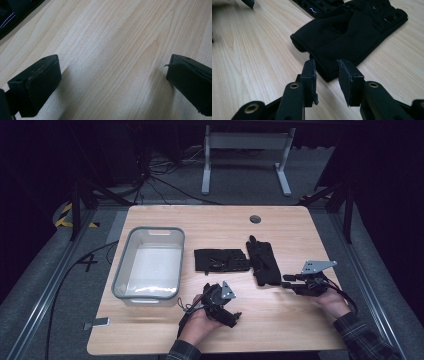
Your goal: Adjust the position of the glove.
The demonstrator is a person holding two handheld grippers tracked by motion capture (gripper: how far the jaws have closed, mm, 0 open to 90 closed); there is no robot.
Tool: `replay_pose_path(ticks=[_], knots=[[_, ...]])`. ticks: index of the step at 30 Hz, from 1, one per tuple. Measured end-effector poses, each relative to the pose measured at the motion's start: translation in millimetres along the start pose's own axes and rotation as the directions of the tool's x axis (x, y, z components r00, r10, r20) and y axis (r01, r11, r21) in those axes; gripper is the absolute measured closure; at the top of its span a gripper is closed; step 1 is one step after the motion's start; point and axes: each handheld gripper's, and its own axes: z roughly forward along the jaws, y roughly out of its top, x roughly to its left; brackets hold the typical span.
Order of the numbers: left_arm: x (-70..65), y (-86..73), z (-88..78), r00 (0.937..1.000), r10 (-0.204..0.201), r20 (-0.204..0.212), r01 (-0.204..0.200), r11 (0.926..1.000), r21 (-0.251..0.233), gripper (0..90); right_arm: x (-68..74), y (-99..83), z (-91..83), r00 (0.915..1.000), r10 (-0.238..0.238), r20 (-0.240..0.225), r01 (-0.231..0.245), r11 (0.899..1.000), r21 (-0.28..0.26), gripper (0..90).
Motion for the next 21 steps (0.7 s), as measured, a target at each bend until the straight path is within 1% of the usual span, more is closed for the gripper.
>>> replay_pose_path(ticks=[1,6,8,10,11,12,13,14,15,16,17,18,21], knots=[[0.0,0.0,0.0,1.0,0.0,0.0,0.0,1.0,0.0,0.0,-1.3,2.5,3.6,1.0,-0.004,0.004,0.004,1.0,0.011,66.7],[0.0,0.0,0.0,1.0,0.0,0.0,0.0,1.0,0.0,0.0,-2.6,6.9,9.5,1.0,-0.009,0.001,0.009,1.0,0.008,64.3],[0.0,0.0,0.0,1.0,0.0,0.0,0.0,1.0,0.0,0.0,-3.8,7.7,16.3,0.9999,-0.014,0.0,0.014,1.0,0.023,62.6],[0.0,0.0,0.0,1.0,0.0,0.0,0.0,1.0,0.0,0.0,-4.3,7.1,21.2,0.9998,-0.021,0.001,0.021,0.999,0.043,63.0],[0.0,0.0,0.0,1.0,0.0,0.0,0.0,1.0,0.0,0.0,-4.6,6.5,23.4,0.9996,-0.028,0.001,0.028,0.998,0.056,64.3],[0.0,0.0,0.0,1.0,0.0,0.0,0.0,1.0,0.0,0.0,-4.3,5.6,25.2,0.9994,-0.032,0.009,0.032,0.998,0.058,66.4],[0.0,0.0,0.0,1.0,0.0,0.0,0.0,1.0,0.0,0.0,-4.3,5.6,25.2,0.9994,-0.032,0.009,0.032,0.998,0.058,66.4],[0.0,0.0,0.0,1.0,0.0,0.0,0.0,1.0,0.0,0.0,-3.6,5.1,26.2,0.9994,-0.03,0.019,0.029,0.998,0.057,71.9],[0.0,0.0,0.0,1.0,0.0,0.0,0.0,1.0,0.0,0.0,-3.1,4.8,26.5,0.9992,-0.033,0.02,0.032,0.998,0.058,75.0],[0.0,0.0,0.0,1.0,0.0,0.0,0.0,1.0,0.0,0.0,-3.1,4.8,26.5,0.9992,-0.033,0.02,0.032,0.998,0.058,75.0],[0.0,0.0,0.0,1.0,0.0,0.0,0.0,1.0,0.0,0.0,-2.6,4.7,26.6,0.9992,-0.034,0.02,0.033,0.998,0.06,79.2],[0.0,0.0,0.0,1.0,0.0,0.0,0.0,1.0,0.0,0.0,-1.3,4.6,26.9,0.9986,-0.042,0.032,0.04,0.997,0.061,85.2],[0.0,0.0,0.0,1.0,0.0,0.0,0.0,1.0,0.0,0.0,-1.8,4.6,26.7,0.9989,-0.034,0.032,0.032,0.998,0.061,86.7]])
